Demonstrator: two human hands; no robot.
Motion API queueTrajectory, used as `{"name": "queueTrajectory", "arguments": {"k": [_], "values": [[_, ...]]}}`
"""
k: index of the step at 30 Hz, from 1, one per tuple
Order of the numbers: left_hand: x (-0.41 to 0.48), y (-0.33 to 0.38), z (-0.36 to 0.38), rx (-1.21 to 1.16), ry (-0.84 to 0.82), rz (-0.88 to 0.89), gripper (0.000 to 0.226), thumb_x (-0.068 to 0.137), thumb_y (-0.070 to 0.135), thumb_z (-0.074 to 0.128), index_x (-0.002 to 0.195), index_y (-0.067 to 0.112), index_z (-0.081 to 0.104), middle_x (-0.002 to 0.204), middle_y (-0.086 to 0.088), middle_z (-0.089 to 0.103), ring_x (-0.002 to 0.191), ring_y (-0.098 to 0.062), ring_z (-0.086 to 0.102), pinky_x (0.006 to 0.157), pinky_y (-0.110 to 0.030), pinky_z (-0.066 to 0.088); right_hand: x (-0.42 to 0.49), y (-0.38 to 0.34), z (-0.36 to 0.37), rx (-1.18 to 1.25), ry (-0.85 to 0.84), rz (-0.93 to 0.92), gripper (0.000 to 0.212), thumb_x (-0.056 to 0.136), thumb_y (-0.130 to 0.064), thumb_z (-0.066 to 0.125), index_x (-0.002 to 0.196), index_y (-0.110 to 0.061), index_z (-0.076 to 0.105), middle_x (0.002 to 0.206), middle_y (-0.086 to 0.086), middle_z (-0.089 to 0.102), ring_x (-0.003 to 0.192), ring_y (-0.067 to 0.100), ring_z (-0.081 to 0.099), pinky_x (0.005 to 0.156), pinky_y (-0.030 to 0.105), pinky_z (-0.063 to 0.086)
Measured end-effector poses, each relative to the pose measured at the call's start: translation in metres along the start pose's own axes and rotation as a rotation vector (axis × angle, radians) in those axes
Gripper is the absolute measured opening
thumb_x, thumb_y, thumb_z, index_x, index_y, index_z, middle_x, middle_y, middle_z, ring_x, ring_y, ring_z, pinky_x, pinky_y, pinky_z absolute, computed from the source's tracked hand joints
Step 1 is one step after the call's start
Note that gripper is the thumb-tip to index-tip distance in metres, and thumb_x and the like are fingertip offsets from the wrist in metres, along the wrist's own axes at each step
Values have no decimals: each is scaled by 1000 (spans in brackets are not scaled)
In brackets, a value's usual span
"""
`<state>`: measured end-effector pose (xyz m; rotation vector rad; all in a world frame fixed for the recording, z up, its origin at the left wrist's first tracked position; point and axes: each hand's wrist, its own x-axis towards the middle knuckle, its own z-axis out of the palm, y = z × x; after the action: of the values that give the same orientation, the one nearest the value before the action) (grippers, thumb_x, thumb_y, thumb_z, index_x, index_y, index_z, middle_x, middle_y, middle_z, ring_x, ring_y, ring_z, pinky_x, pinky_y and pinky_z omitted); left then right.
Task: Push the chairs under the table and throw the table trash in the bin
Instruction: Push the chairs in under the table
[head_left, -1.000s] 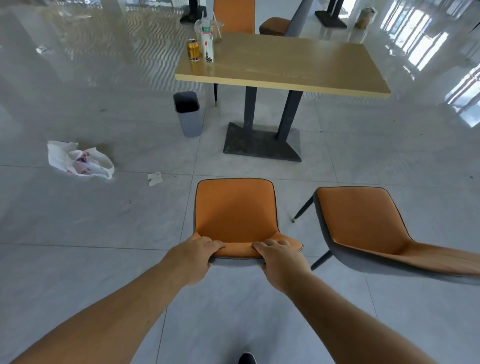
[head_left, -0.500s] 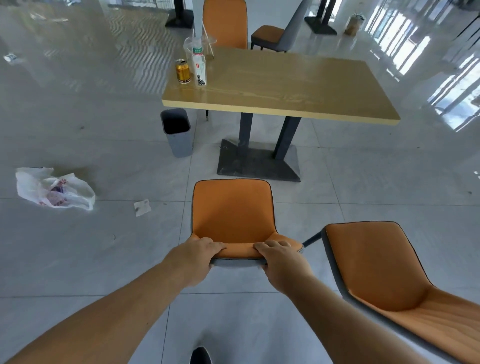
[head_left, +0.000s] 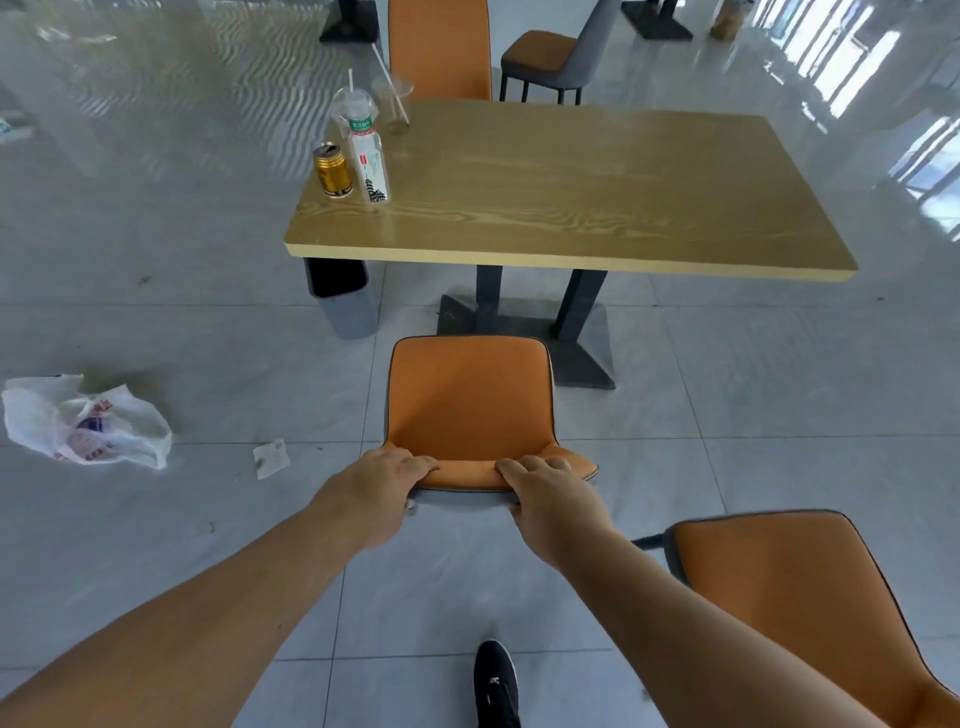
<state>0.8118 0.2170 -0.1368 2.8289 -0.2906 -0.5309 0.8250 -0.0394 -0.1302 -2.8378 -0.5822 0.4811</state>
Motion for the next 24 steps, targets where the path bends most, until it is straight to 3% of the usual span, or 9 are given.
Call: {"name": "queueTrajectory", "arguments": {"k": [13, 18, 24], "values": [[107, 1, -37, 13, -21, -58, 55, 102, 18, 57, 150, 35, 39, 140, 3, 52, 125, -24, 47, 102, -48, 48, 96, 53, -40, -16, -1, 25, 46, 103, -34, 59, 146, -29, 44, 125, -1, 58, 120, 27, 50, 83, 43, 55], [83, 9, -47, 16, 16, -105, 58, 98, 31, 64, 151, 33, 40, 142, 4, 52, 128, -21, 47, 101, -42, 49, 70, 47, -40, -7, 57, 74, 55, 102, -38, 60, 152, -24, 41, 140, 2, 54, 133, 29, 46, 92, 44, 56], [31, 45, -83, 68, 77, -67, 61, 95, 48, 63, 150, 34, 39, 145, 6, 51, 127, -21, 48, 95, -40, 49, -11, 48, -67, -73, 115, 189, 63, 100, -48, 58, 153, -22, 35, 153, 6, 48, 139, 31, 44, 110, 45, 44]]}}
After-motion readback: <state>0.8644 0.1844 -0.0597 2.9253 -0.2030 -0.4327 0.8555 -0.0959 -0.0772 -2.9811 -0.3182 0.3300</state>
